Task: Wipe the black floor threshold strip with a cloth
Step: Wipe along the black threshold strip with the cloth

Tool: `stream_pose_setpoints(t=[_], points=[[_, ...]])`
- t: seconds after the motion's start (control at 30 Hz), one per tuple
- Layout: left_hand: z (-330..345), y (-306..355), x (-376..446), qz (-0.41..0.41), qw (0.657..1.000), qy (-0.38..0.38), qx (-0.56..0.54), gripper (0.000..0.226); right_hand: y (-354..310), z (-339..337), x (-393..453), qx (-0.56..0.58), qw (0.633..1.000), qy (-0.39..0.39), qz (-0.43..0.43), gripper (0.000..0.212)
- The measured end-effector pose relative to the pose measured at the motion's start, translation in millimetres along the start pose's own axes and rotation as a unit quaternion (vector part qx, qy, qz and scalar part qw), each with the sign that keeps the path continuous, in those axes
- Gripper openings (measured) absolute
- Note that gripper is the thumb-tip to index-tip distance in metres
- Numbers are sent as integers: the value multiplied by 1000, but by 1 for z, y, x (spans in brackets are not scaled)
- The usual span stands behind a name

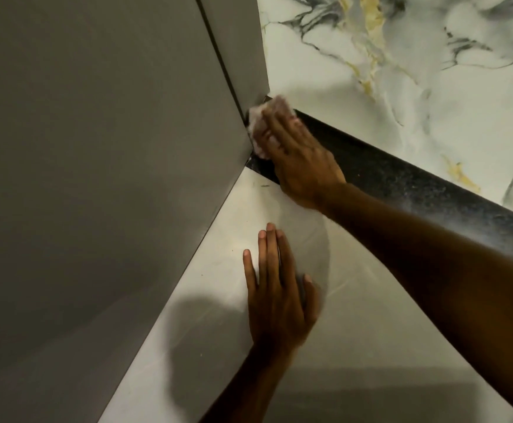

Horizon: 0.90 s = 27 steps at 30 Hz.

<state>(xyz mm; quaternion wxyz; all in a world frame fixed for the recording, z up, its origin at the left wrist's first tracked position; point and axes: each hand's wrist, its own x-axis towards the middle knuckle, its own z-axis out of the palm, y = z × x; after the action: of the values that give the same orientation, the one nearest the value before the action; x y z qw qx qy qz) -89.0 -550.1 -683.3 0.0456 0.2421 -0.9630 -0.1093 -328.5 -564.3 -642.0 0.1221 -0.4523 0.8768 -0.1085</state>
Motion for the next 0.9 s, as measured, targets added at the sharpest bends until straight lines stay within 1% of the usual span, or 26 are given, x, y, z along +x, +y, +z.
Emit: stream_pose_setpoints(t=[0.07,0.1,0.13,0.2,0.23,0.27,0.3,0.37,0.43,0.5,0.53,0.63,0.67,0.7,0.77,0.83,0.9], points=[[0,1,0,-2,1000,-2,8,72,7,5,-9,-22,998,-18,-50,71],[1,0,0,0,1000,0,10,72,12,5,-2,-18,999,-7,-47,71],[1,0,0,5,1000,0,9,72,16,2,7,-8,1000,8,-17,70],[2,-2,-1,7,1000,0,7,72,19,-3,27,19,997,30,70,71],[2,-3,0,8,1000,-1,10,73,17,-4,33,25,994,32,97,72],[2,-2,0,9,1000,-1,14,72,13,-4,34,24,994,31,104,73],[1,-1,1,10,1000,2,15,72,8,-4,29,18,995,30,91,75],[-2,1,0,6,1000,11,14,69,-2,0,6,8,1000,9,24,78],[-4,3,-2,11,1000,15,14,68,0,2,-16,-12,999,-19,-41,76],[-3,2,-3,17,1000,18,17,69,13,-1,-11,-21,998,-11,-64,73],[0,1,-3,21,999,19,17,69,21,-3,-2,-18,999,-1,-49,72],[5,-2,-3,27,999,22,17,70,28,-8,31,4,998,19,53,70],[6,-2,-1,27,999,23,15,70,24,-8,35,4,997,21,71,69],[5,-1,-1,25,999,24,11,70,18,-7,33,1,997,20,70,70],[2,-1,-2,22,999,29,10,69,3,-3,12,-1,1000,17,18,74],[-1,0,-3,27,999,29,17,67,-3,-2,-22,-14,999,-8,-43,75],[-2,0,-4,27,999,30,23,67,-3,1,-56,-29,996,-39,-77,72]])
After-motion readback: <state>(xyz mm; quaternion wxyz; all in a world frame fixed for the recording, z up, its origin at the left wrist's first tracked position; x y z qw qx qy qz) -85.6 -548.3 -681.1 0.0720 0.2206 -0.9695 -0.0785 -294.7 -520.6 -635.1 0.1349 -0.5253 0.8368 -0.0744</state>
